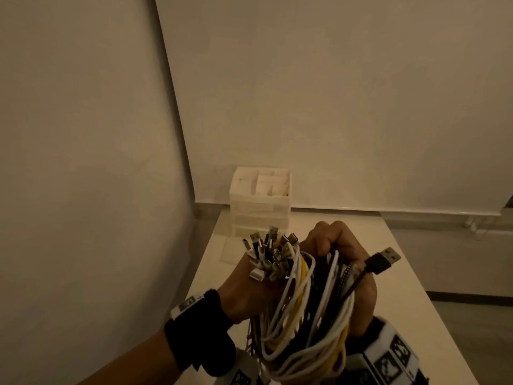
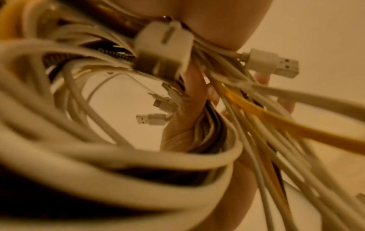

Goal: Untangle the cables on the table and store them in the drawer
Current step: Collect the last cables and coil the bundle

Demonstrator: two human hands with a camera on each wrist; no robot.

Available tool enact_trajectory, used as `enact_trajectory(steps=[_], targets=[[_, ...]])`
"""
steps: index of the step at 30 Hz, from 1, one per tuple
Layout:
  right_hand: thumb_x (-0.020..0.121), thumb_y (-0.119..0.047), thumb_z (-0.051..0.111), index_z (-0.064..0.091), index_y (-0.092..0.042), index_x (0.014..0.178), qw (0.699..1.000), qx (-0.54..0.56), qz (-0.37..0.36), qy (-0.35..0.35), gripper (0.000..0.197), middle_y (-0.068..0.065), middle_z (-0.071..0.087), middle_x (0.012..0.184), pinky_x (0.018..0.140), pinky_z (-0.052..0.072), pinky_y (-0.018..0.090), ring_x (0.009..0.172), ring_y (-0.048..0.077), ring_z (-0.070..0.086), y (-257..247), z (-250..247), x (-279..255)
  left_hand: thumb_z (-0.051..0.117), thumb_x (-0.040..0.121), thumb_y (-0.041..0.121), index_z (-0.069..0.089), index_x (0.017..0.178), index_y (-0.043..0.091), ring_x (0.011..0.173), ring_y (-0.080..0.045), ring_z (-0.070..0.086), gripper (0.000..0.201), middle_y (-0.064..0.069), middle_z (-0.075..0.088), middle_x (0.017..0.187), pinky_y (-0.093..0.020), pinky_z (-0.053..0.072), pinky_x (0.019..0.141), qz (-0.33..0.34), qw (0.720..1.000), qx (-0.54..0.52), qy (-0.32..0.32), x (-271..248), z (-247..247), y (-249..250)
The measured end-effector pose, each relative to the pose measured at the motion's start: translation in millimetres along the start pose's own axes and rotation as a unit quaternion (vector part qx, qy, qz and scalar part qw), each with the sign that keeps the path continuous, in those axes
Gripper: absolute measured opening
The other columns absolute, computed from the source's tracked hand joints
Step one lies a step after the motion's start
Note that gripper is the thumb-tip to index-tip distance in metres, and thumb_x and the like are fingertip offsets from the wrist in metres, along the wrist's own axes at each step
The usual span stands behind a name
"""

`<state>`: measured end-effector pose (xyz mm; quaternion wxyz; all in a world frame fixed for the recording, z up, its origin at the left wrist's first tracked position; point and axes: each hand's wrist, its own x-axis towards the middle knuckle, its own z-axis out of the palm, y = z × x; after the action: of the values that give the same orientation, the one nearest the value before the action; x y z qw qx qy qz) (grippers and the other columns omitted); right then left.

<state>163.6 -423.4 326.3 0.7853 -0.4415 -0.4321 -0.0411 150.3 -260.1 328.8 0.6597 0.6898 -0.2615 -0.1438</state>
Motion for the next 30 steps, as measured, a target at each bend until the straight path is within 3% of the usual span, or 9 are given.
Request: enact_trajectory(steps=[4,8,10,12,16,20,23,26,30], targets=[[0.091,-0.024,0.059,0.033,-0.004,0.056,0.995,-0.042,0.031,-0.084,0.049,0.017,0.026,0.06,0.054,0.032,0.019,0.043,0.025,0.025,-1.7,0.6,13.4,0.071,0.076,0.052,0.071,0.094,0.048,0.089,0.006,0.065,0.018,0.027,0.07,0.089,-0.017,0.05,0.084,0.049,0.999,-0.012,-0.021,0.5,5.3,0.2],[0.084,-0.039,0.064,0.045,-0.023,0.062,0.979,-0.197,0.051,0.023,0.033,-0.008,0.052,0.07,0.065,0.039,0.004,0.07,-0.01,0.054,19.8,-11.9,-4.2,0.063,0.078,0.035,0.06,0.112,0.042,0.098,0.01,0.061,0.035,0.034,0.066,0.1,-0.013,0.046,0.089,0.085,0.996,0.016,-0.004,3.1,-0.1,-7.4],[0.069,-0.021,0.074,0.058,-0.041,0.071,0.954,-0.265,0.074,0.119,0.026,-0.023,0.062,0.081,0.073,0.045,0.008,0.079,-0.011,0.058,29.4,-17.9,-9.6,0.063,0.075,0.044,0.062,0.098,0.063,0.095,0.015,0.059,0.03,0.041,0.062,0.096,-0.008,0.043,0.087,0.085,0.995,0.052,-0.024,1.8,0.1,-6.1],[0.066,0.009,0.069,0.056,-0.061,0.084,0.901,-0.394,0.046,0.177,0.072,-0.028,0.063,0.089,0.081,0.044,0.01,0.086,-0.014,0.056,37.5,-20.7,-11.2,0.058,0.068,0.052,0.053,0.085,0.076,0.087,0.021,0.056,0.03,0.048,0.058,0.086,-0.003,0.041,0.082,0.073,0.995,0.07,-0.022,1.5,-0.6,-9.4],[0.076,0.009,0.069,0.039,-0.082,0.088,0.827,-0.518,0.131,0.177,0.096,-0.026,0.054,0.094,0.101,0.039,0.041,0.106,0.0,0.05,30.8,-11.9,-4.1,0.053,0.072,0.044,0.062,0.086,0.066,0.085,0.01,0.061,0.028,0.036,0.065,0.086,-0.017,0.048,0.086,0.06,0.997,0.054,-0.016,8.4,-0.2,-11.6],[0.081,-0.032,0.05,0.06,-0.051,0.083,0.836,-0.515,0.045,0.181,0.021,-0.025,0.062,0.103,0.095,0.037,0.067,0.104,0.008,0.057,27.7,-6.4,9.2,0.05,0.065,0.049,0.062,0.083,0.037,0.083,0.02,0.056,0.025,0.022,0.066,0.079,-0.009,0.043,0.085,0.044,0.997,0.051,-0.022,10.8,0.8,-18.4],[0.09,-0.067,0.036,0.057,-0.03,0.113,0.8,-0.59,0.012,0.11,0.048,-0.012,0.052,0.122,0.096,0.038,0.061,0.117,0.012,0.05,30.4,-11.9,4.3,0.051,0.054,0.053,0.044,0.089,0.031,0.082,0.023,0.054,0.042,0.018,0.053,0.094,-0.001,0.037,0.08,-0.009,0.998,0.033,-0.046,10.8,-2.5,-23.5],[0.09,-0.069,0.033,0.048,-0.026,0.124,0.778,-0.623,-0.037,0.07,0.057,-0.008,0.053,0.125,0.094,0.037,0.067,0.119,0.02,0.051,34.1,-23.2,2.2,0.057,0.059,0.028,0.046,0.088,0.027,0.074,0.008,0.059,0.031,0.015,0.059,0.086,-0.008,0.044,0.07,-0.09,0.995,-0.048,0.007,10.7,-9.1,-33.6],[0.088,-0.068,0.035,0.038,-0.033,0.131,0.771,-0.635,-0.037,0.04,0.055,-0.006,0.046,0.134,0.102,0.03,0.061,0.126,0.015,0.044,34.5,-31.2,2.9,0.06,0.058,0.048,0.056,0.101,0.023,0.09,0.005,0.061,0.05,0.009,0.064,0.097,-0.014,0.046,0.085,-0.039,0.999,0.002,-0.023,17.5,-9.5,-40.8]])
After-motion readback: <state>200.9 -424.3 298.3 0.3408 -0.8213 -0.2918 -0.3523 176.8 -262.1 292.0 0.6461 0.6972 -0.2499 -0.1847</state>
